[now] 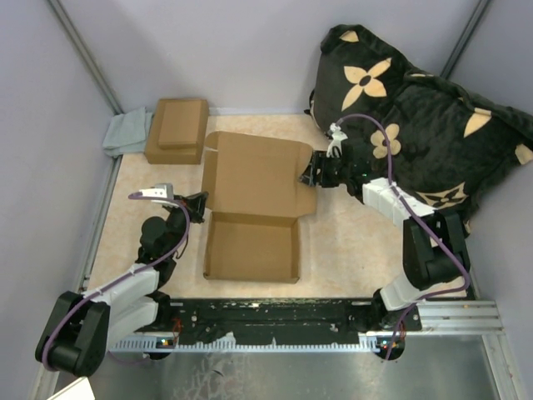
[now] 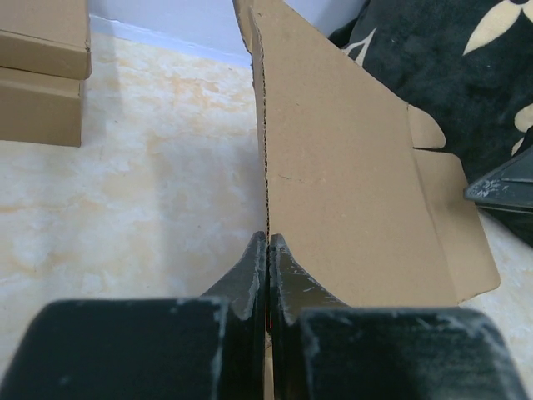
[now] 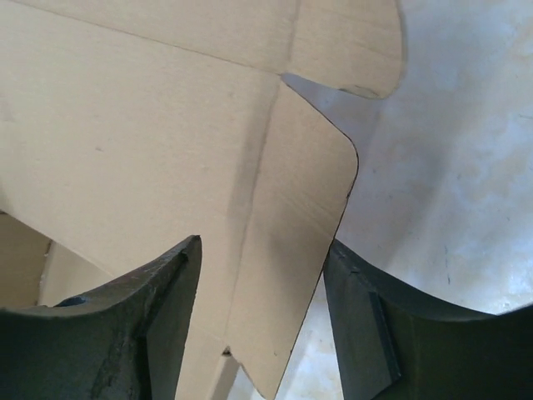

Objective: Fold the paper box

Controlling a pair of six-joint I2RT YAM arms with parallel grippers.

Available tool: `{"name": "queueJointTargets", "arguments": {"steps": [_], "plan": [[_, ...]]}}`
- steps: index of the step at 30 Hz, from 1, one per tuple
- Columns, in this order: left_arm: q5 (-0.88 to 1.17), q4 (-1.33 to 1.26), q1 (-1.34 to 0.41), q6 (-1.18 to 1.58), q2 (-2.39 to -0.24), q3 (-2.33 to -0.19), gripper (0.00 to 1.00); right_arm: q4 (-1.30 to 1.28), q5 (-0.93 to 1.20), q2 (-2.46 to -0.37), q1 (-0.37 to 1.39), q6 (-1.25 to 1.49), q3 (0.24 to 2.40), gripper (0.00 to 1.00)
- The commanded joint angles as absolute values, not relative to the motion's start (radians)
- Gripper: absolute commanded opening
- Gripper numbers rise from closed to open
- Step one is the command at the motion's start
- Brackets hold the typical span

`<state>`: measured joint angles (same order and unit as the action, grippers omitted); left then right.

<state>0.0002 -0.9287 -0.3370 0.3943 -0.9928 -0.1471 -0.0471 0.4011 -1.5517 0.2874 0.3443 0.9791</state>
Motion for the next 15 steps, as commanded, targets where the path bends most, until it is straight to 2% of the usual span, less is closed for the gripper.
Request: {"name": "queueJointTargets", "arguments": {"steps": [1, 11, 13, 15], "plan": [[0.02, -0.994, -0.341, 0.389, -0.968, -0.143, 0.0, -0.043, 0.472, -1.491, 0.303, 0.352, 1.078, 0.59], [0.037, -0.975, -0.342, 0.388, -0.921, -0.14, 0.0, -0.223, 0.386, -1.576, 0.341, 0.286, 1.229, 0.57], [0.037, -0.975, -0.342, 0.384, -0.911, -0.137, 0.0, -0.257, 0.37, -1.606, 0.341, 0.281, 1.257, 0.53], [0.032, -0.969, -0.342, 0.383, -0.901, -0.136, 0.0, -0.265, 0.366, -1.62, 0.341, 0.283, 1.269, 0.44]]}}
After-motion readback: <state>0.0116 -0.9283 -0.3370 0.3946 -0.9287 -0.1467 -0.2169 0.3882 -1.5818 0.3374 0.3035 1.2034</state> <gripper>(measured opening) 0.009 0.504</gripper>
